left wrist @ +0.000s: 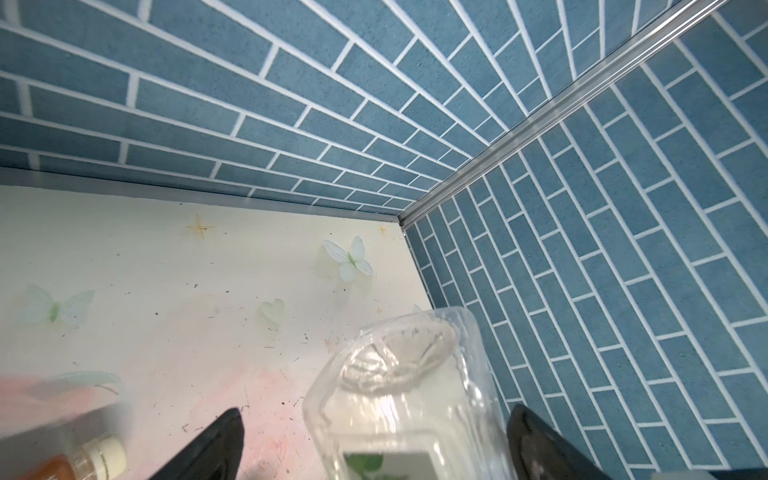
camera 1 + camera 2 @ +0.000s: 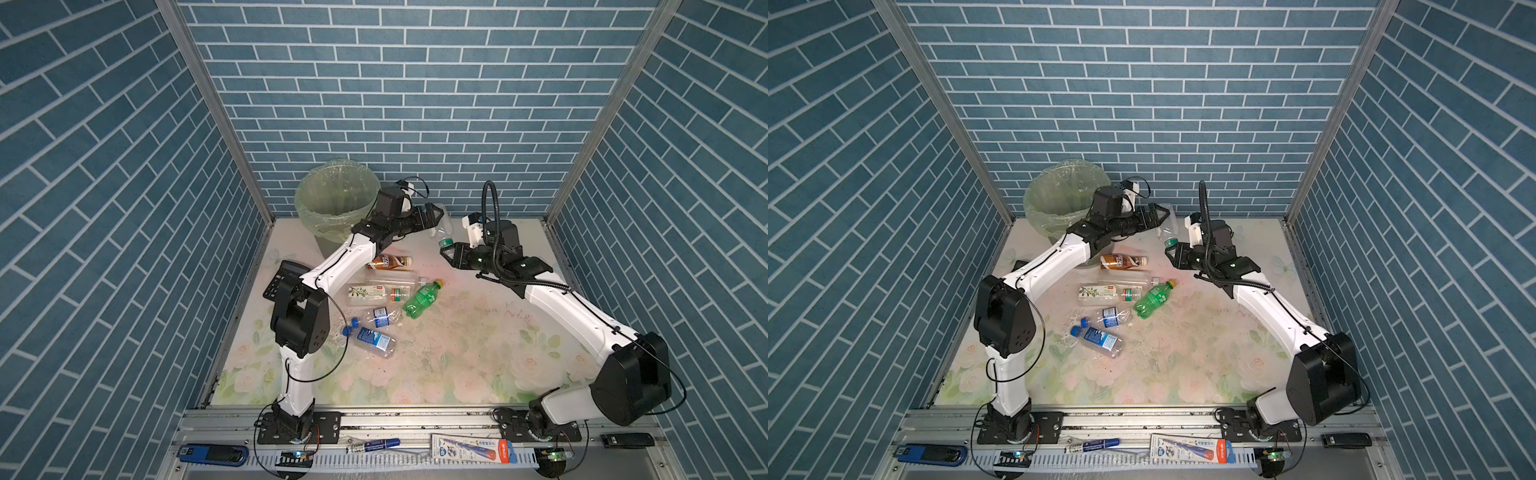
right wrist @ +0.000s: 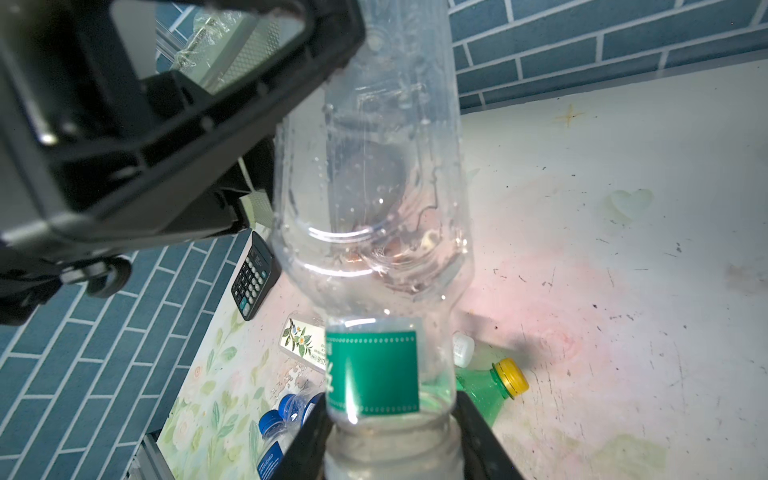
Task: Throw the plastic bottles in the bin
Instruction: 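Reach the left gripper to the bottle's upper end and close on it, then open the right gripper and draw it back while the left gripper holds the bottle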
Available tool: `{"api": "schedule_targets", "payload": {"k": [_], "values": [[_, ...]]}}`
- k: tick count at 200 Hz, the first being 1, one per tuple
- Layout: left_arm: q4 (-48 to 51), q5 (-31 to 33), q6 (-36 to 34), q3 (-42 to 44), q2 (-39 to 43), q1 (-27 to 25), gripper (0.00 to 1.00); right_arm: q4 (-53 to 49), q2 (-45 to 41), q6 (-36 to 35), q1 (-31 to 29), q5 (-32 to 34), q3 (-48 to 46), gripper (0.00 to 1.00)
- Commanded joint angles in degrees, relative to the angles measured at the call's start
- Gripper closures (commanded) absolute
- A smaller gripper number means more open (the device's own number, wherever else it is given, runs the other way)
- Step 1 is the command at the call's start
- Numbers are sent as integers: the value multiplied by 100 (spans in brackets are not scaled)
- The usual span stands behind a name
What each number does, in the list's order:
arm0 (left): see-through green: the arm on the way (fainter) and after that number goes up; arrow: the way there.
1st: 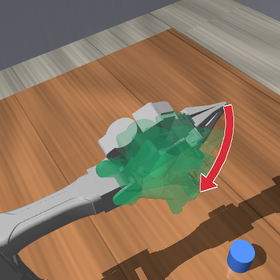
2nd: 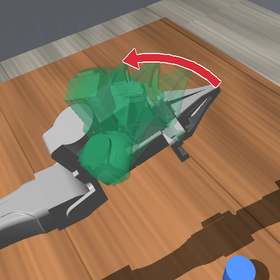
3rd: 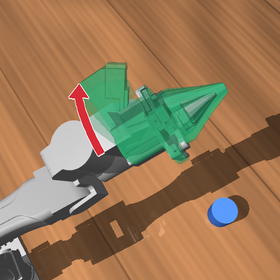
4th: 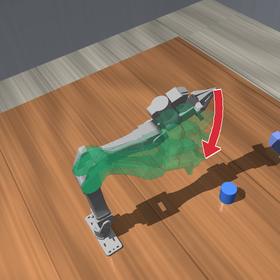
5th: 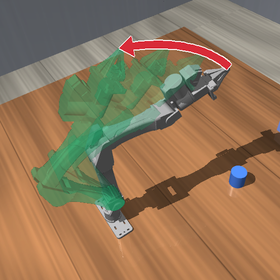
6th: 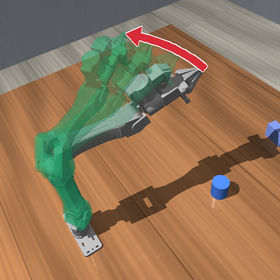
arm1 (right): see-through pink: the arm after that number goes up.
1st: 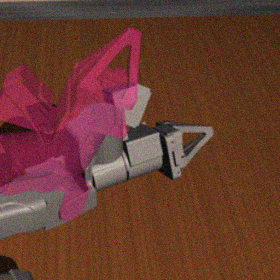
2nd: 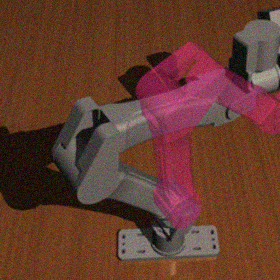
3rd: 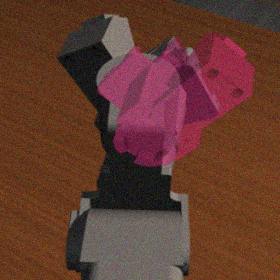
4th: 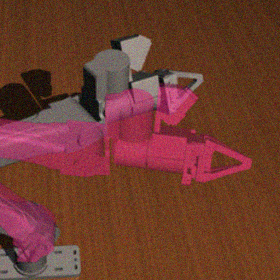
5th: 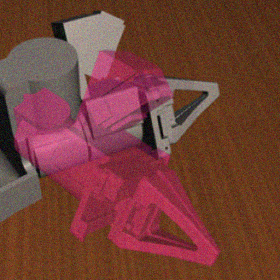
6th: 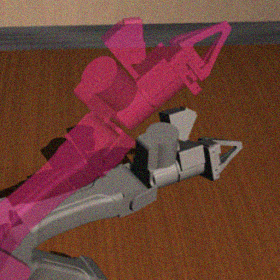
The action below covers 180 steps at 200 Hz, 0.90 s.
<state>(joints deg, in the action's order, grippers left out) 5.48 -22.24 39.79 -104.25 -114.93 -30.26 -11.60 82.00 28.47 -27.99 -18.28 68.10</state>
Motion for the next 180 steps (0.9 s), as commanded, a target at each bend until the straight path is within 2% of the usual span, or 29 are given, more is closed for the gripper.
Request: {"api": "schedule_targets", "payload": {"k": [1,27,52,67,133,163,180], "values": [[-118,-89,84,-229,-207,-89,5,114,-229,-157,-49,-105,-178,84],[-200,-178,161,-365,-374,-169,16,121,-280,-166,-48,-114,-209,84],[-247,-202,184,-386,-416,-197,34,106,-289,-160,-48,-80,-223,84],[-264,-220,198,-374,-409,-199,41,108,-281,-149,-51,-61,-235,84],[-266,-316,177,-179,-243,-193,60,174,-272,-71,-48,-61,-233,81],[-310,-329,178,-48,-147,-196,63,172,-320,-43,-49,-46,-259,79],[-319,-321,174,16,-87,-198,64,169,-364,-8,-47,-18,-286,73]]}}
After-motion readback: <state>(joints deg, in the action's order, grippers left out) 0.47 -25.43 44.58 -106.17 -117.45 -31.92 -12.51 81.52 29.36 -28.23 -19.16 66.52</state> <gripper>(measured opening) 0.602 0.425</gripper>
